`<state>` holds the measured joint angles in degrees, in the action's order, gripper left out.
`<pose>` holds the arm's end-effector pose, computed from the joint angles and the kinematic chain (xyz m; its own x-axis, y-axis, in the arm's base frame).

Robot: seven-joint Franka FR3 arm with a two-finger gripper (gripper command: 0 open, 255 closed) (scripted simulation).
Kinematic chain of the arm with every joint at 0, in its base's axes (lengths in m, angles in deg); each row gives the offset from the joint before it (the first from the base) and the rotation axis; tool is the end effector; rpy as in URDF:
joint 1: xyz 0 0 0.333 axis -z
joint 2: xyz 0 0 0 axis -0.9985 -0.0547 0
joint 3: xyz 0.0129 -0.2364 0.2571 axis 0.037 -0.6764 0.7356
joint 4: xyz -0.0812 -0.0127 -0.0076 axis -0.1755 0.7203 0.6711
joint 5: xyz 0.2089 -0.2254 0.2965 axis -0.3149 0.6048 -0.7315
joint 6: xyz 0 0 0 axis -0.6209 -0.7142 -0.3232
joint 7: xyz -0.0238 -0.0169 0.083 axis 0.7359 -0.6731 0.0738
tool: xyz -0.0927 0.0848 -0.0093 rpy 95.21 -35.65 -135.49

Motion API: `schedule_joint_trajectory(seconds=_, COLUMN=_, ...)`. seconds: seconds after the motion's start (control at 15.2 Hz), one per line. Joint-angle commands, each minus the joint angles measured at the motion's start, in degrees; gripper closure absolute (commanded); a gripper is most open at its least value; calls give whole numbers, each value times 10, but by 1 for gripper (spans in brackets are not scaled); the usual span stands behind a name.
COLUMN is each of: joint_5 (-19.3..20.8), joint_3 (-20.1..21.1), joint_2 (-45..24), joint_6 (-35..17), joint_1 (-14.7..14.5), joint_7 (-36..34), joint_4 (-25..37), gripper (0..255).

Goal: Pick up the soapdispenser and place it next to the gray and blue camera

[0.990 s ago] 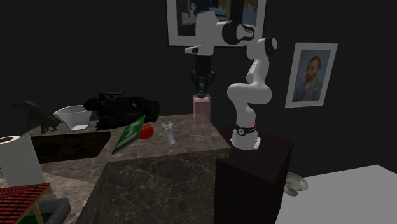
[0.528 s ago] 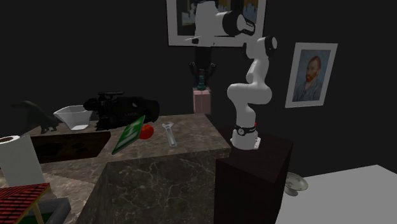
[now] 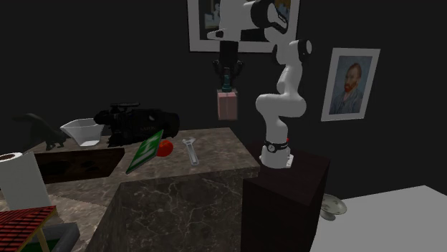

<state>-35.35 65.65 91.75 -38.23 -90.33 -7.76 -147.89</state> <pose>0.2763 -0.1396 0.6235 0.9498 0.3125 -0.0176 0.3130 -0.9477 0.0621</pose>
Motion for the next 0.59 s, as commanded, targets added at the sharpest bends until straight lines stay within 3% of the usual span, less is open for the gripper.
schedule_joint_trajectory(seconds=0.0, joint_5=-3, joint_3=3, joint_2=-5, joint_6=15, joint_1=-1, joint_7=2, joint_4=19, gripper=255)
schedule_joint_trajectory(seconds=0.53, joint_5=-11, joint_3=10, joint_2=-33, joint_6=66, joint_1=-6, joint_7=10, joint_4=99, gripper=255)
